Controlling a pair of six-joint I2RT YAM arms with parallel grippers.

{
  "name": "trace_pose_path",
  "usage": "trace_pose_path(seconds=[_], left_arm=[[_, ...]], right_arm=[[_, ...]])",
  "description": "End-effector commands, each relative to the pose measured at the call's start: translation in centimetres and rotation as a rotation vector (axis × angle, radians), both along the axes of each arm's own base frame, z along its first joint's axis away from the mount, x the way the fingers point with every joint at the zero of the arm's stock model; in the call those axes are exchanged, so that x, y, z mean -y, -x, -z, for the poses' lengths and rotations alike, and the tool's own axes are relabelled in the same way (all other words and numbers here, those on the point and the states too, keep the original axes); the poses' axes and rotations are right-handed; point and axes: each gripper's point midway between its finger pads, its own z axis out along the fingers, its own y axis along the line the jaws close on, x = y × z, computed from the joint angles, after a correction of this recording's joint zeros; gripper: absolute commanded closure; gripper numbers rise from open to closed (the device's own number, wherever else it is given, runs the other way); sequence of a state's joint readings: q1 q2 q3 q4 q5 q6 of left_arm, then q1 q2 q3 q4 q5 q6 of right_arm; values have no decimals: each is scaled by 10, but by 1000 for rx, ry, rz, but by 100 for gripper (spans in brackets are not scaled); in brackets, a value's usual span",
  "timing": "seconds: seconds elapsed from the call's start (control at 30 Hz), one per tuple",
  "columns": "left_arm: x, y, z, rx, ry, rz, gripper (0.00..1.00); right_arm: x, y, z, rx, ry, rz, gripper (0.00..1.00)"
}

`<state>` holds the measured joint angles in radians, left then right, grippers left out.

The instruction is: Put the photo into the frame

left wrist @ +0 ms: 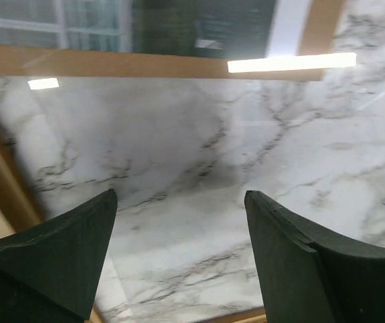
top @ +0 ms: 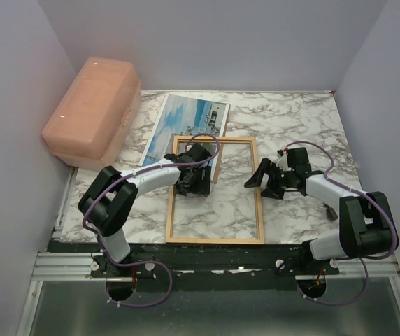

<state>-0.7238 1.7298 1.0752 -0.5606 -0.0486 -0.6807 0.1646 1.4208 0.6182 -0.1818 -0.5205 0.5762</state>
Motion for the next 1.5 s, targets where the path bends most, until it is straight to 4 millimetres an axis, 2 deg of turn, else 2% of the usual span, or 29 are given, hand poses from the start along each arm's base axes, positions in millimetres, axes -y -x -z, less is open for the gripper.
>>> trace_pose_path(seconds=[0.0,0.2,0.4,0.5,0.63,0.77,0.97,1.13,1.23,1.37,1.47], left_arm=[[50,16,-3,-69,258,103,21],[55,18,-5,-75,286,119,22],[45,17,-3,-66,239,97,22],[42,16,-3,-62,222,89,22],[41,15,-6,-49,223,86,22],[42,12,-18,-15,242,89,22],[36,7,-52,57,294,86,22],[6,-2,-80,123,366,6,22],[-27,-8,-86,159,381,-88,22],[-85,-14,-74,205,212,-256,24],[-111,-12,-61,178,80,-312,25]], right_arm=[[-4,39,22,-146,-11,-25,6],[-8,38,15,-134,-42,-25,14],[-7,34,0,-91,-47,5,36],[-9,31,-16,-45,-67,14,43],[-12,26,-39,16,-104,31,58],[-12,21,-52,61,-114,45,76],[-12,16,-53,64,-107,34,99],[-10,10,-64,91,-84,23,99],[-10,6,-79,120,-82,22,99],[-13,2,-101,166,-100,11,99],[-16,1,-118,193,-123,0,99]])
